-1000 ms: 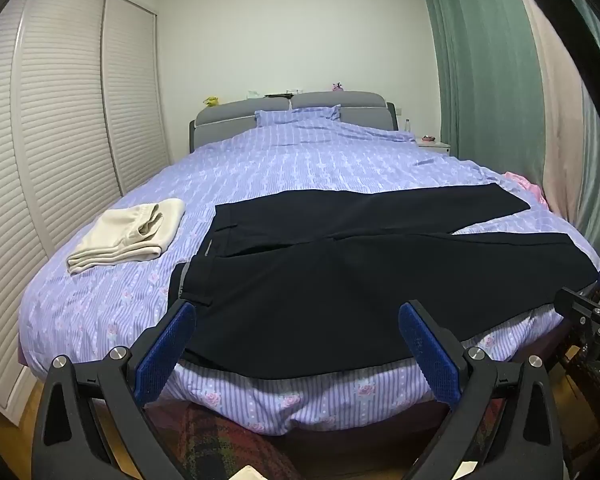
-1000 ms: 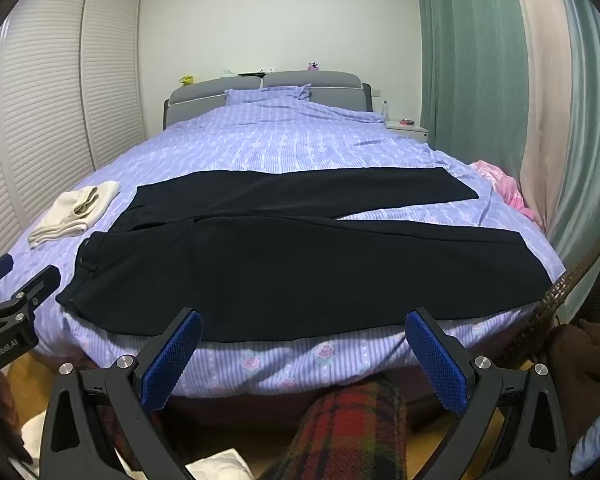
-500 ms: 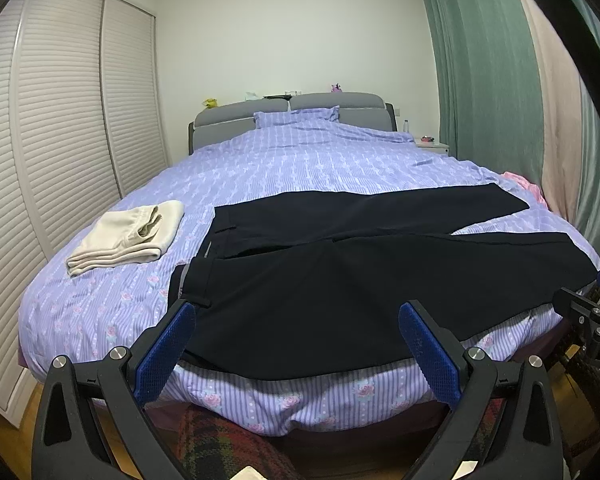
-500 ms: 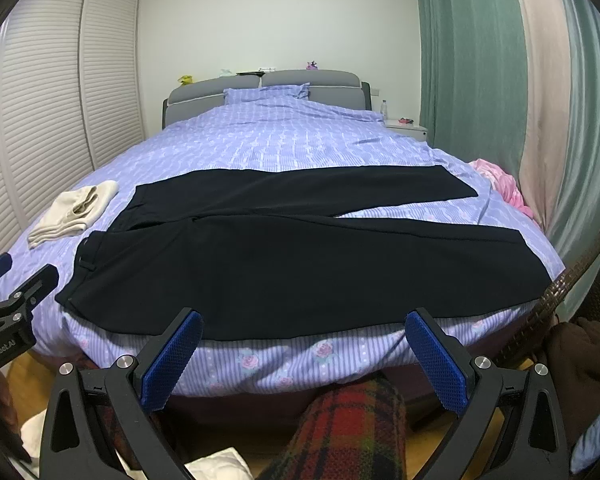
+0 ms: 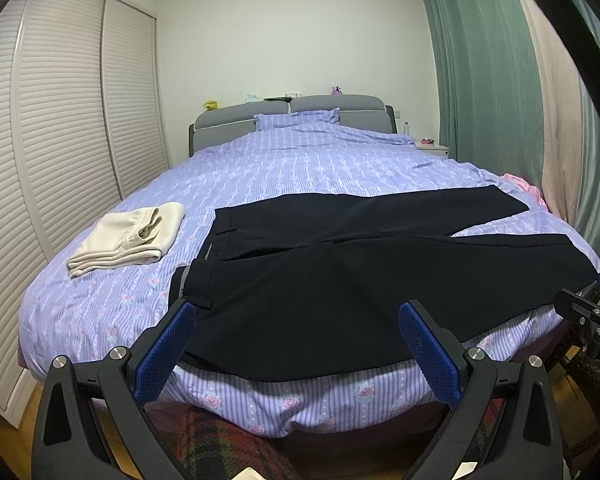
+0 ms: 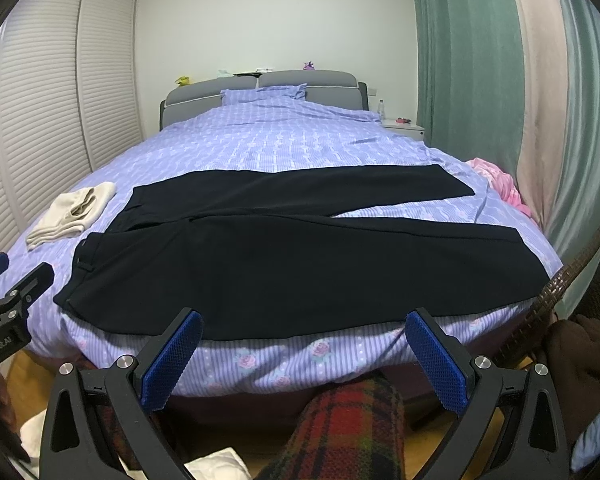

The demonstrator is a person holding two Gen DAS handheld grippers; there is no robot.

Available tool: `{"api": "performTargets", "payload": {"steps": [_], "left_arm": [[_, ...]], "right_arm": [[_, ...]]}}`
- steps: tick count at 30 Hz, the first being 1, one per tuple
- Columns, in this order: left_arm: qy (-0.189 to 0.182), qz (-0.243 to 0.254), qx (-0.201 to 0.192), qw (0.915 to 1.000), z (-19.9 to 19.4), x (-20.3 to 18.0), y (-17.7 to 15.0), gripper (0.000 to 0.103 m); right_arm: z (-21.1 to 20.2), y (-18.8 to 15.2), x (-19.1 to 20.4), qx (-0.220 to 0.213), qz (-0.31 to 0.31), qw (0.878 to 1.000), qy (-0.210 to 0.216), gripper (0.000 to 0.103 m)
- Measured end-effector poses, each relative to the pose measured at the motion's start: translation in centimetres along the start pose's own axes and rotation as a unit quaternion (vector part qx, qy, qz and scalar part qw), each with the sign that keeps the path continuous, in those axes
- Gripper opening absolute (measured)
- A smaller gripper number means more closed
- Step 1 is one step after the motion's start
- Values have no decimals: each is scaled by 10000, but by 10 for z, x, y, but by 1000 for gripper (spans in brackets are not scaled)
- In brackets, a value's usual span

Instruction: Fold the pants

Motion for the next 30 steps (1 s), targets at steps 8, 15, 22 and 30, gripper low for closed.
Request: {"api": "performTargets", "payload": {"steps": [8, 15, 22, 30], "left_arm": [[-6, 29, 24, 10000, 0, 0, 0, 103], [-2, 19, -10, 10000, 0, 0, 1, 103], [51, 34, 50, 10000, 8, 2, -2, 103], [173, -164, 525, 9983, 38, 21, -22, 103]], "right_arm": [[1, -1, -1, 17, 0, 10000, -3, 103], [4, -2, 0, 59, -25, 10000, 14, 103], [12, -4, 5, 143, -92, 9998, 43, 103], [56, -27, 19, 403, 28, 9989, 228, 103]]}}
Point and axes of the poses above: each gripper's, at about its wrist camera, not at the fingertips, and z roughly the way its jaws point, x to its left, y to its top, the point moved 5 cm from there along z, roughly the way its jaws point, and after that the axes turned 4 degrees about -y, right-handed, at the moved point
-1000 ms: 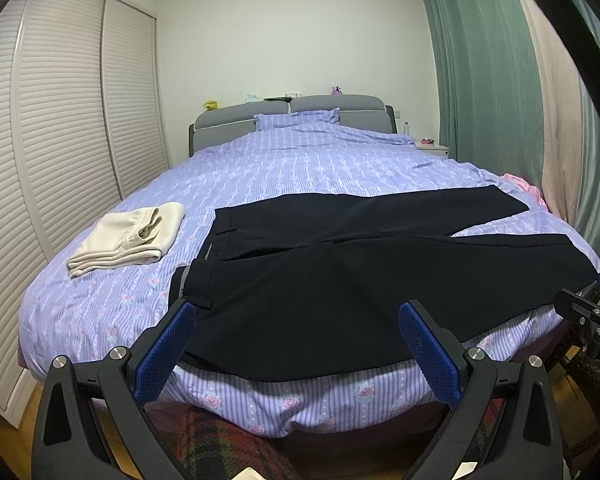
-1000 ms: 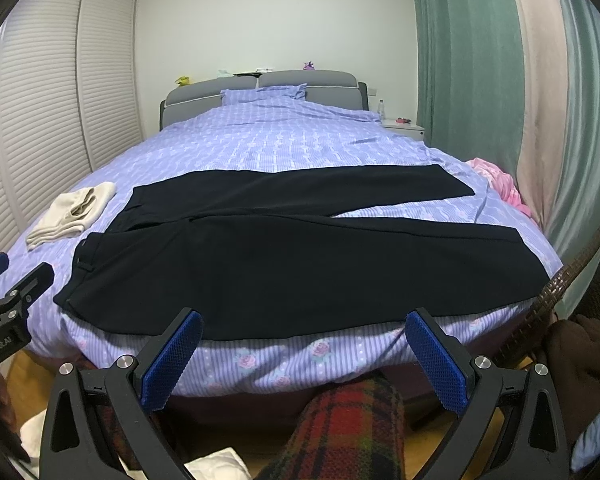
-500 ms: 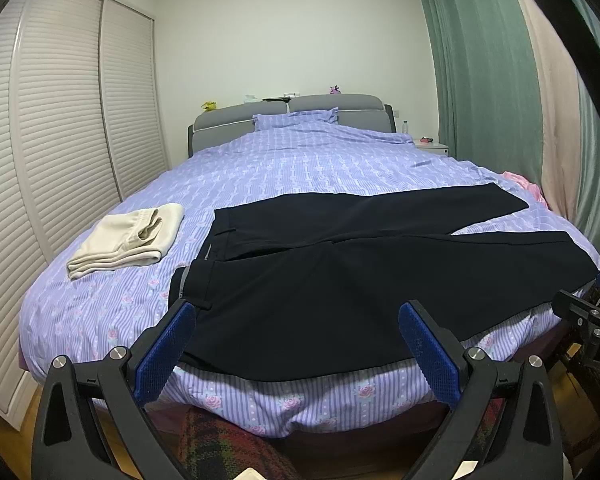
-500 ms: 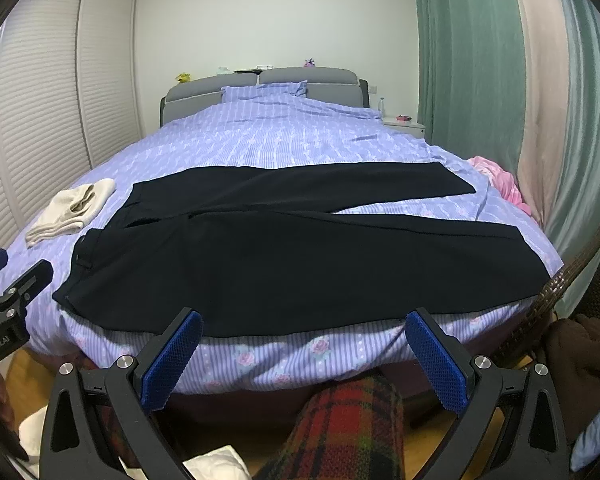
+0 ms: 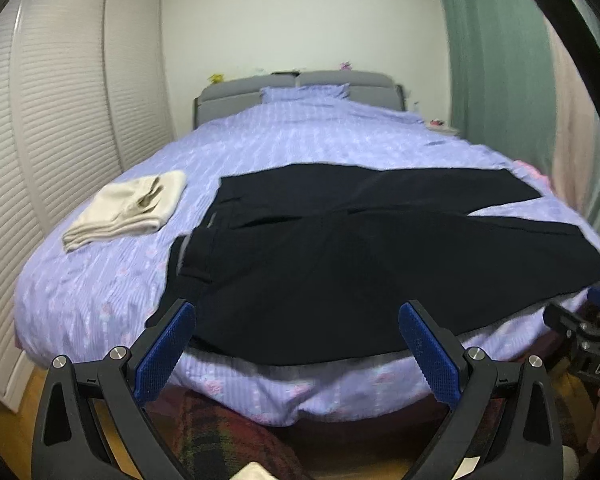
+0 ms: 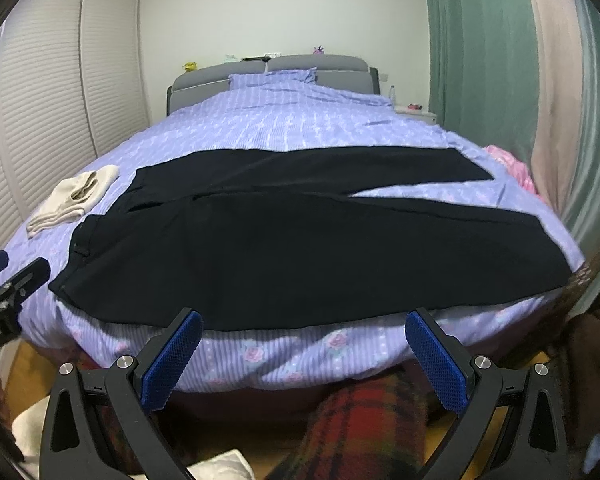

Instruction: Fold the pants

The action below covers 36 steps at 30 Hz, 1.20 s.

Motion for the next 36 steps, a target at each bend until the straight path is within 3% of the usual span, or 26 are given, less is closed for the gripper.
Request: {"api": "performTargets", "payload": {"steps": [5, 9, 16, 22, 28, 32, 36], "left_arm": [[162, -247, 308, 9991, 26, 24, -11, 103], [232, -629, 687, 9954, 53, 48, -21, 103], [-87, -1080, 1198, 9869, 100, 55, -36, 103], [-330, -1747, 1541, 9719, 130, 66, -52, 103], [-368, -2030, 1885, 9602, 155, 71, -68, 97], [-587, -2209, 1989, 9530, 169, 74, -71, 81], [-684, -2261, 1930, 9523, 168, 75, -64, 44]], "right_arm": [[41, -16, 8, 434, 562, 9967, 386, 103], [69, -20, 16, 626, 556, 9958, 360, 103], [114, -17, 11, 884, 1171, 9887, 320, 103], [137, -24, 6, 1160, 1548, 9806, 308, 101], [159, -32, -1, 1308, 1698, 9766, 198, 94], [161, -31, 2, 1306, 1658, 9772, 242, 86], [156, -25, 10, 1192, 1467, 9816, 280, 65]]}}
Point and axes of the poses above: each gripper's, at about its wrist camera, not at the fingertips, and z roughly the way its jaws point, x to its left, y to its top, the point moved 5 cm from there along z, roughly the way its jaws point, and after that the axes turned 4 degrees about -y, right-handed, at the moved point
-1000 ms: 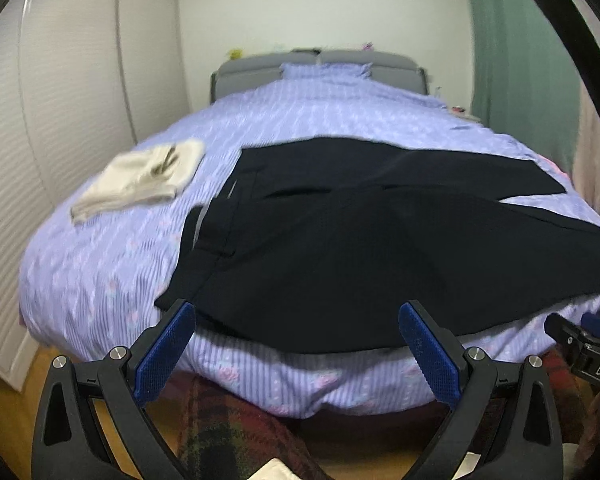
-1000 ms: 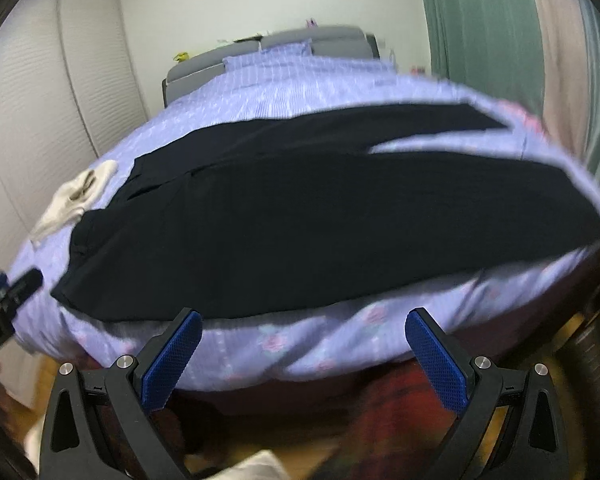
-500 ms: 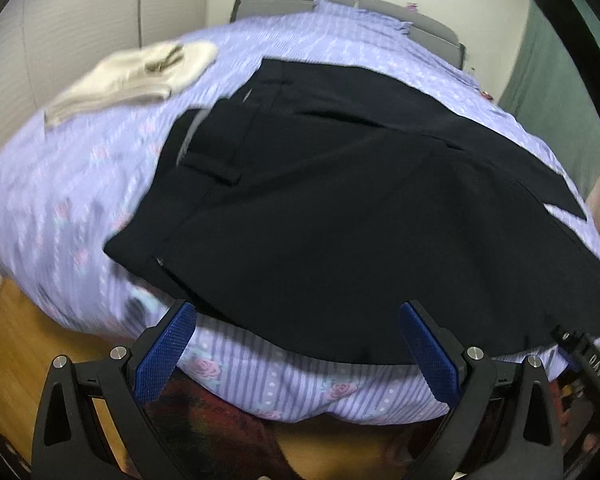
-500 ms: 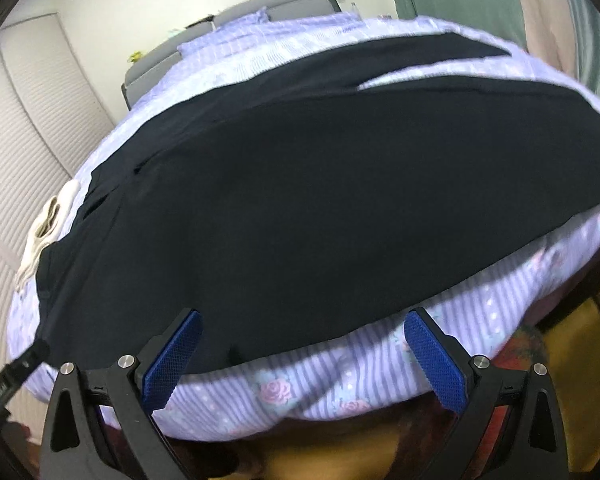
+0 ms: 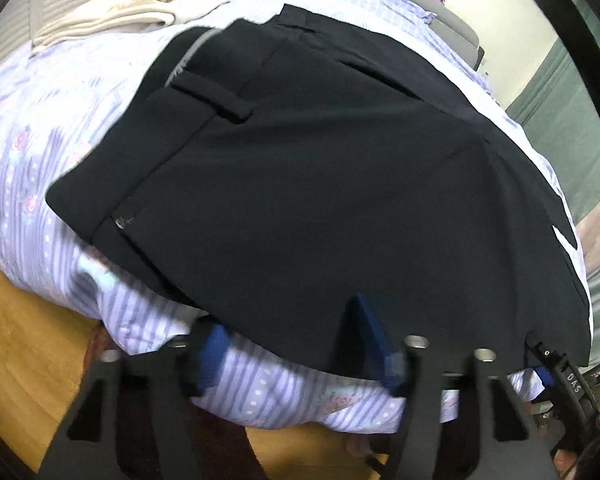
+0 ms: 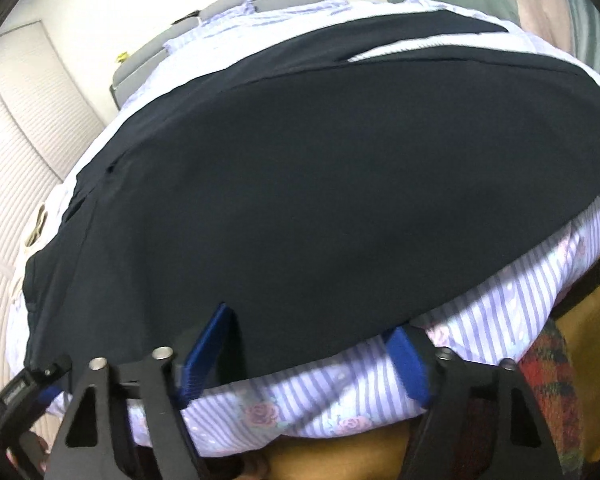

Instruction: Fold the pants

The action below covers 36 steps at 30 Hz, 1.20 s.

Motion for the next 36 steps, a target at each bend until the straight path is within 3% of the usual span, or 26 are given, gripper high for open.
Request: {"api": "performTargets", "payload": {"steps": [2, 4, 6, 14, 23, 30, 36], "left_arm": [[102, 42, -125, 9999, -7, 0, 4, 24], [107, 162, -222, 9996, -16, -6, 6, 17], [195, 402, -376, 9983, -26, -11, 5, 11], [104, 807, -1098, 9906, -68, -41, 29, 7], [148, 1569, -2164, 9635, -116, -89, 104, 7], [233, 1817, -2458, 9518, -96, -120, 177, 7], [378, 1814, -2341, 9544, -63, -132, 248, 7]], "right_arm": [[-3, 1, 3, -35, -50, 10000, -64, 47], [-7, 6, 1, -87, -53, 9999, -91, 27], [-13, 12, 0, -167, -70, 9998, -69, 15], [-52, 58, 16, -818, -160, 9963, 191, 9], [-102, 123, 27, -1745, -236, 9836, 392, 8], [-79, 206, 51, -1921, -314, 9799, 437, 8], [-35, 267, 75, -1649, -502, 9845, 323, 8]]}}
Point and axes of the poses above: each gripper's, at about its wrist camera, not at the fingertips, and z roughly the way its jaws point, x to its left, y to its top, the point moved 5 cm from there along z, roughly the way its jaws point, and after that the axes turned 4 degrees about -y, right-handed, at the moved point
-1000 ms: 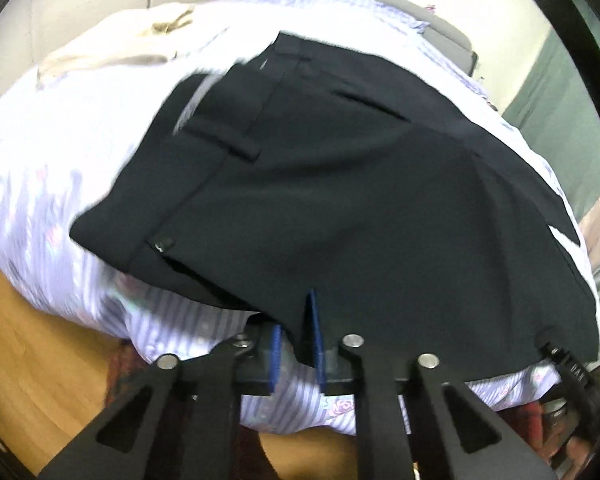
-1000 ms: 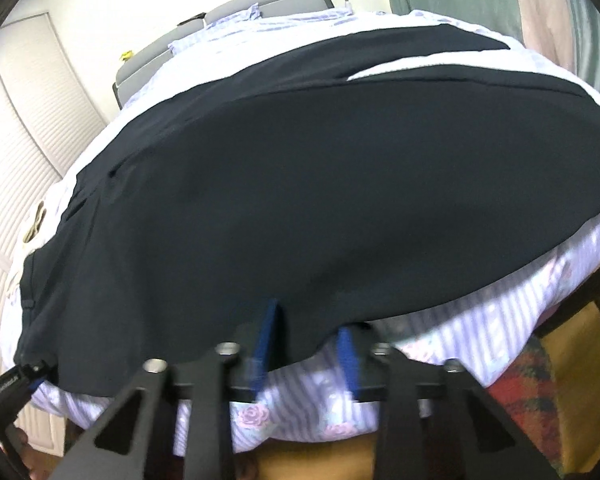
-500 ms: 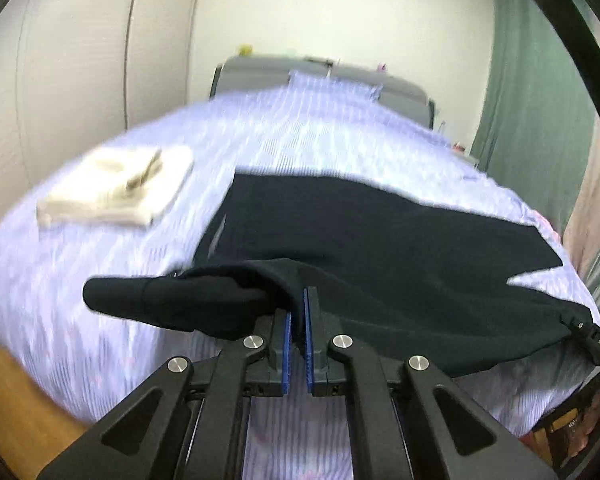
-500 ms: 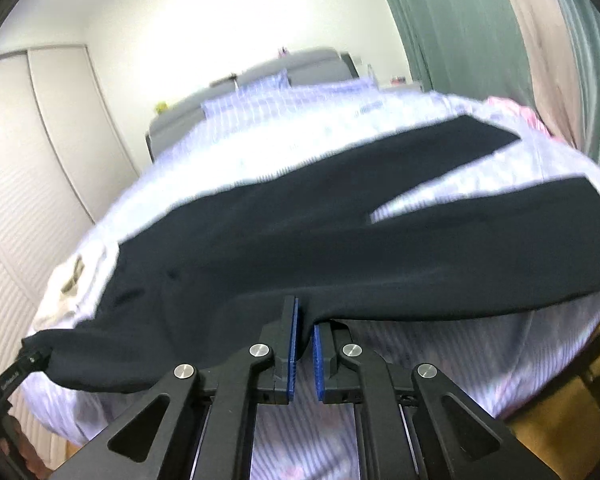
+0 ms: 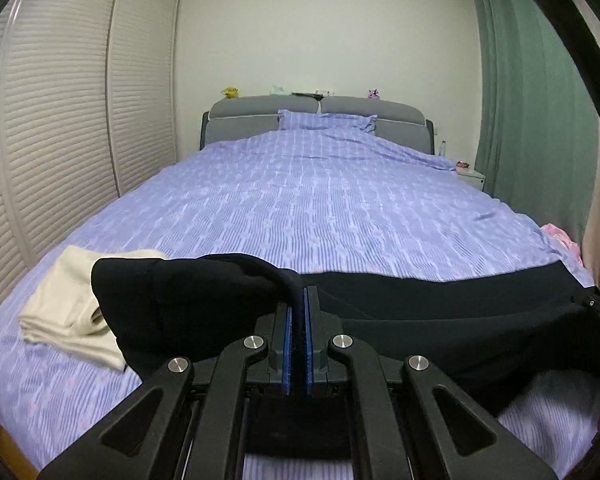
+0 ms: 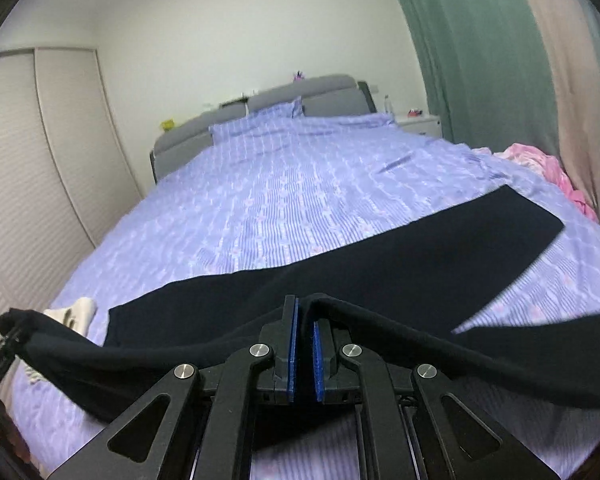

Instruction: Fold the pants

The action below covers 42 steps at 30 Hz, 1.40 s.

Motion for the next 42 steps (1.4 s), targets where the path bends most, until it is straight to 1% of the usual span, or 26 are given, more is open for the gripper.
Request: {"api": "performTargets", "payload": {"steps": [2, 5, 6, 9, 10, 12, 13, 17, 22, 25, 26, 27, 28, 29, 31, 32, 33, 34, 38, 40, 42], "left_arm": [[39, 0, 97, 9999, 23, 5, 11, 7], [85, -48, 344, 9994, 58, 13, 15, 7], [92, -77, 424, 9990, 68, 16, 15, 7], [121, -109, 693, 9975, 106, 24, 13, 7], [139, -91, 752, 9970, 115, 25, 10, 7], [182, -54, 934, 9954, 137, 28, 3, 7], [192, -52, 1013, 9947, 148, 29, 1, 7], [186, -60, 1317, 9911, 186, 31, -12, 7], [260, 90, 1528, 9879, 214, 29, -25, 8], [331, 179, 1657, 9855, 224, 32, -27, 12], [362, 142, 1764, 9835, 229, 33, -28, 17], [503, 95, 1828, 9818, 230, 36, -28, 38], [759, 6, 1847, 9799, 226, 40, -27, 54], [825, -57, 1765, 9808, 220, 43, -25, 76], [623, 2, 1454, 9874, 198, 37, -19, 79], [566, 146, 1379, 9887, 186, 31, -17, 84], [595, 256, 1335, 9889, 176, 26, -16, 88], [611, 346, 1269, 9894, 163, 22, -16, 88], [378, 738, 1083, 9907, 109, -3, -20, 88], [263, 842, 1052, 9905, 83, -14, -26, 88], [68, 930, 1062, 9900, 56, -28, -35, 88]], "right_arm": [[21, 12, 8, 72, -150, 9999, -35, 8], [54, 30, 24, 164, -413, 9990, -87, 8], [71, 35, 30, 257, -471, 9985, -77, 8], [108, 39, 38, 481, -550, 9973, -114, 7], [126, 39, 42, 600, -605, 9962, -155, 7], [147, 36, 46, 764, -648, 9948, -182, 7], [164, 34, 48, 908, -715, 9930, -234, 7], [203, 21, 49, 1238, -846, 9881, -344, 8], [230, 7, 51, 1461, -1013, 9831, -446, 8], [240, 3, 52, 1603, -1109, 9795, -516, 8], [241, 2, 53, 1668, -1125, 9780, -545, 8], [244, 0, 54, 1831, -1175, 9742, -600, 10], [244, -1, 55, 1919, -1215, 9719, -618, 14], [241, -1, 56, 1928, -1237, 9716, -586, 19], [228, 0, 60, 1869, -1276, 9728, -489, 45], [218, 1, 62, 1794, -1294, 9744, -411, 50], [203, 1, 66, 1653, -1344, 9766, -298, 57], [191, 2, 67, 1580, -1377, 9775, -252, 60], [136, -3, 67, 1348, -1439, 9804, 12, 60], [102, -10, 60, 1226, -1448, 9817, 152, 60], [70, -18, 45, 1110, -1434, 9833, 177, 60]]}}
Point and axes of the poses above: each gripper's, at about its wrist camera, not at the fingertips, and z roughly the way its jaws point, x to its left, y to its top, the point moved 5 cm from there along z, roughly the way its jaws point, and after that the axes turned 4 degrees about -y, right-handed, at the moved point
